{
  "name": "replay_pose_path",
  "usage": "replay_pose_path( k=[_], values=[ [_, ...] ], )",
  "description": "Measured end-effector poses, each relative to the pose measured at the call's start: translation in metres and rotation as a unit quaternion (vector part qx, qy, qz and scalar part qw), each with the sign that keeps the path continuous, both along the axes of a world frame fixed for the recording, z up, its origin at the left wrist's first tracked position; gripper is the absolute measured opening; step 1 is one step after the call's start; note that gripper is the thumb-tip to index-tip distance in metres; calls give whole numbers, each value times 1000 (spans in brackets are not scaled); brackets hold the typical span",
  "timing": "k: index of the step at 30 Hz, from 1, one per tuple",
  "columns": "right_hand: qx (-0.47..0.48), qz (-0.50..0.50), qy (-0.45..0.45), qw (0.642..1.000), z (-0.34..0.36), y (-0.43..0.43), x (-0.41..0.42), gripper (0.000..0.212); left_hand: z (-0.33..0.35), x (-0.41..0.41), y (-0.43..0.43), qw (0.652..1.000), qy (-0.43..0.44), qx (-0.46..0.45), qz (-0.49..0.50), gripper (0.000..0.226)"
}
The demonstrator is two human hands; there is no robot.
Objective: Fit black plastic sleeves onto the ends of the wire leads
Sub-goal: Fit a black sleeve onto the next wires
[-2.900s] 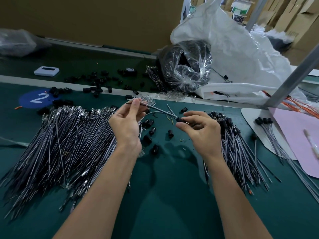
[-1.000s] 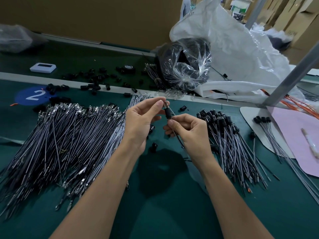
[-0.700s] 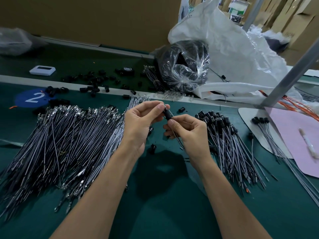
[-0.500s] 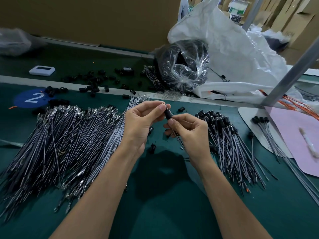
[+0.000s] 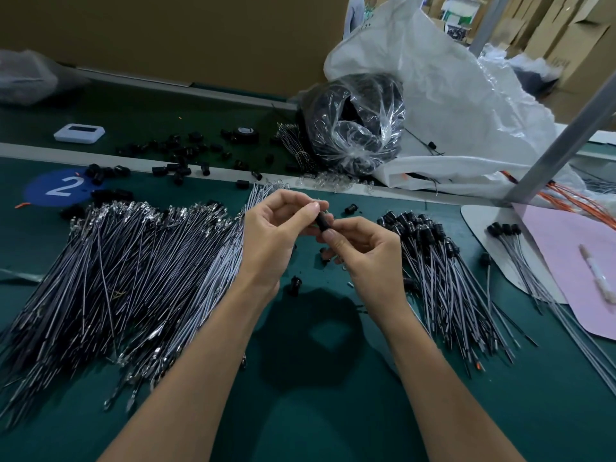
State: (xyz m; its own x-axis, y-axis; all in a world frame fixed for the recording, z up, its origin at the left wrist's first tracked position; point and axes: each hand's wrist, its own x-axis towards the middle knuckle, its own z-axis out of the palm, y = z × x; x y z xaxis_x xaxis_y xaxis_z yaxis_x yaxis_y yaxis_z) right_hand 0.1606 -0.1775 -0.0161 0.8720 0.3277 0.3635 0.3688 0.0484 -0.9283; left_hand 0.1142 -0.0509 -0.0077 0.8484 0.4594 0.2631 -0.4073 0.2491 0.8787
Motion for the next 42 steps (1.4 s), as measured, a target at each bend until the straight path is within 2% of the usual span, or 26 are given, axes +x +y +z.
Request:
replay_pose_path(
  k=[4,8,12,17,21,23,26,31,38,42],
  values=[
    [-4,-6,-8,1000,-1,0,-1,12,-1,0,0,999,8,35,14,15],
    [-16,-19,-25,999,-3,0,0,15,-3,0,5,999,16,29,-5,18],
    [-3,-27,-30,999,-3,0,0,15,-3,0,7,999,-15,4,-48,13],
    [-25,-25,-45,998,-2,1,2,10,-5,2,4,999,-28,4,-43,9],
    [-1,-29,-54,998,0,-2,4,4,-5,3,1,994,4,15,-105,40],
    [4,-29,-59,998,0,-2,4,12,-6,3,-3,995,9,33,-98,35],
    [5,-41,-77,996,-2,-1,4,20,-5,3,-9,997,-10,13,-77,29],
    [35,-13,-66,997,-3,1,0,14,-2,2,-10,996,-47,-8,-78,21],
    [48,17,-63,997,-3,2,-1,8,-2,0,-7,995,-39,4,-92,30],
    [64,18,-51,996,-4,2,-2,12,-2,-1,-6,994,-36,-1,-105,31]
  ],
)
